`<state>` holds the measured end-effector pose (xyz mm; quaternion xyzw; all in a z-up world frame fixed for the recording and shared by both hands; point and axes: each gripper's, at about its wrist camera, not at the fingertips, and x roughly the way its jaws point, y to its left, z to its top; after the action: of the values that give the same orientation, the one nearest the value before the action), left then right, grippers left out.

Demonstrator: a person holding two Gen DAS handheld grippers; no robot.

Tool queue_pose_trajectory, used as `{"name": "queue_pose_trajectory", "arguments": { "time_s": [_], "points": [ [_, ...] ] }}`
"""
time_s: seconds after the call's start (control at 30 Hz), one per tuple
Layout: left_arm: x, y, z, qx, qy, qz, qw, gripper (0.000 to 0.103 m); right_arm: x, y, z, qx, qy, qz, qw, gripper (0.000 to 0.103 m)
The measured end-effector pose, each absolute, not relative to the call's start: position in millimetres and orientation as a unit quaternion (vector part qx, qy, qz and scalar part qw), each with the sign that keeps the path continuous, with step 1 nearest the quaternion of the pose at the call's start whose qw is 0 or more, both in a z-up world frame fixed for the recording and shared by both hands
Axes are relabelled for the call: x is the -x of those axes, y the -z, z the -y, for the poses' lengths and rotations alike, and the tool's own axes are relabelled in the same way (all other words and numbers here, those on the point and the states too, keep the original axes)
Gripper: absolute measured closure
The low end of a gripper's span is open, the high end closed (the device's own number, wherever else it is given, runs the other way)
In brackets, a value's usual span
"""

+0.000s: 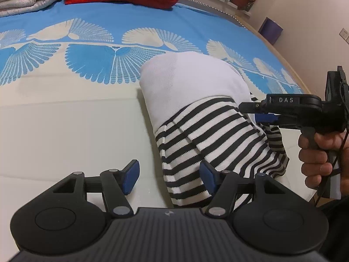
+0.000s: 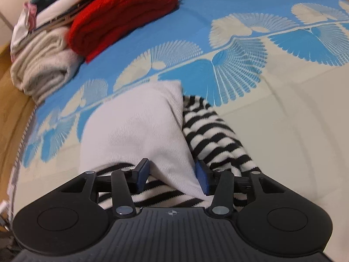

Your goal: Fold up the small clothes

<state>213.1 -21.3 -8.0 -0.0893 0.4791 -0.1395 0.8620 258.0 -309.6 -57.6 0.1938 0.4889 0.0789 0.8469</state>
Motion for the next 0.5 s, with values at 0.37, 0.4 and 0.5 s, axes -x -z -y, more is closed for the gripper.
{"name": "queue_pose_trajectory", "arguments": {
  "time_s": [0.37, 0.4, 0.5],
  "points": [
    [-205.3, -14.7, 36.0, 0.119, 0.209, -0.414, 0.878, 0.022, -212.9, 2.9, 367.5, -0.312, -0.098, -0.357, 0.875, 0.103],
    [-205.5, -15.0, 39.4, 0.119, 0.216, -0.412, 0.877, 0.022, -209.1, 0.2, 373.2, -0.304, -0.086, -0.353, 0.881, 0.103],
    [-210.4, -5.2, 52.6, 0.104, 0.218, -0.432, 0.869, 0.022, -209.8, 8.7, 384.0, -0.294, -0.068, -0.378, 0.875, 0.103]
  ]
}}
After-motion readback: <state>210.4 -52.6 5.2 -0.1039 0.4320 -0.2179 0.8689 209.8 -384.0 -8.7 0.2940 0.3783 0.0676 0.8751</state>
